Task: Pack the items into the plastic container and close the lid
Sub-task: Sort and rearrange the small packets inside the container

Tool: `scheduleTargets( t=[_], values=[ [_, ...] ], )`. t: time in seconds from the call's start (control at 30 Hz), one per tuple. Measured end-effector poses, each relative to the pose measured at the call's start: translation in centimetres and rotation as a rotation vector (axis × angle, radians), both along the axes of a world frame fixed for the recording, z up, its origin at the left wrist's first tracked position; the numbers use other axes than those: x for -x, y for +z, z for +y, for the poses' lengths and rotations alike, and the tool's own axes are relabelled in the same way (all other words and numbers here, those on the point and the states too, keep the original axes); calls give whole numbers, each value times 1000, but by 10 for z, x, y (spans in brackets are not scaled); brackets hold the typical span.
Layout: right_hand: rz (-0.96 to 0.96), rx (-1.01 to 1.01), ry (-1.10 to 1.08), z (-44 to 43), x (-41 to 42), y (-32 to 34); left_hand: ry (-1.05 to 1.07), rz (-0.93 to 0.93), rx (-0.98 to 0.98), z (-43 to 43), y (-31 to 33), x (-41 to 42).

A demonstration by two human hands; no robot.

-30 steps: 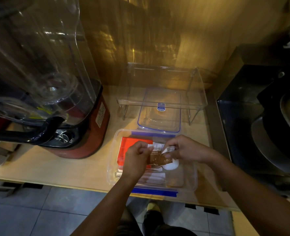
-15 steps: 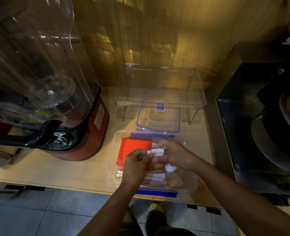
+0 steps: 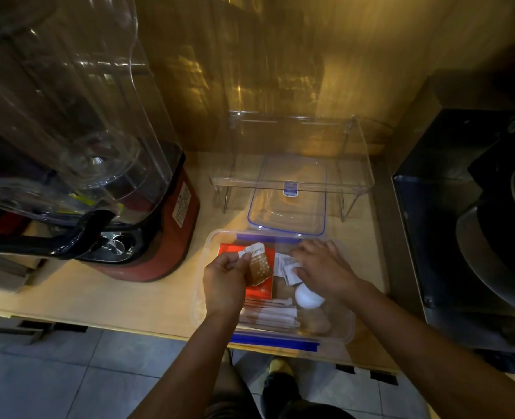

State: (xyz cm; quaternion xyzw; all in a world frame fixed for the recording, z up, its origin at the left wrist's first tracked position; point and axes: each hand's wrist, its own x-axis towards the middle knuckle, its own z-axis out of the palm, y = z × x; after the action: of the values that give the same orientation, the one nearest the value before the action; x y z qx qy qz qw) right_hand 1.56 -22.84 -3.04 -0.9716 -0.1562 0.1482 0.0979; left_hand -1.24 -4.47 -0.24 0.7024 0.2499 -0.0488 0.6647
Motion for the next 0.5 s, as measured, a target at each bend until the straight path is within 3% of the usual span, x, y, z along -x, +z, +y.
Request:
scheduleTargets(
  t=[0.13, 0.33, 0.5],
  values=[
    [45, 23, 60, 3, -4, -1, -17, 6, 3, 1, -2, 0],
    [-43, 3, 70, 5, -5, -2, -32, 28, -4, 0, 0, -3],
    [-106, 159, 103, 17, -3, -15, -37, 29, -1, -1, 5, -6]
  ],
)
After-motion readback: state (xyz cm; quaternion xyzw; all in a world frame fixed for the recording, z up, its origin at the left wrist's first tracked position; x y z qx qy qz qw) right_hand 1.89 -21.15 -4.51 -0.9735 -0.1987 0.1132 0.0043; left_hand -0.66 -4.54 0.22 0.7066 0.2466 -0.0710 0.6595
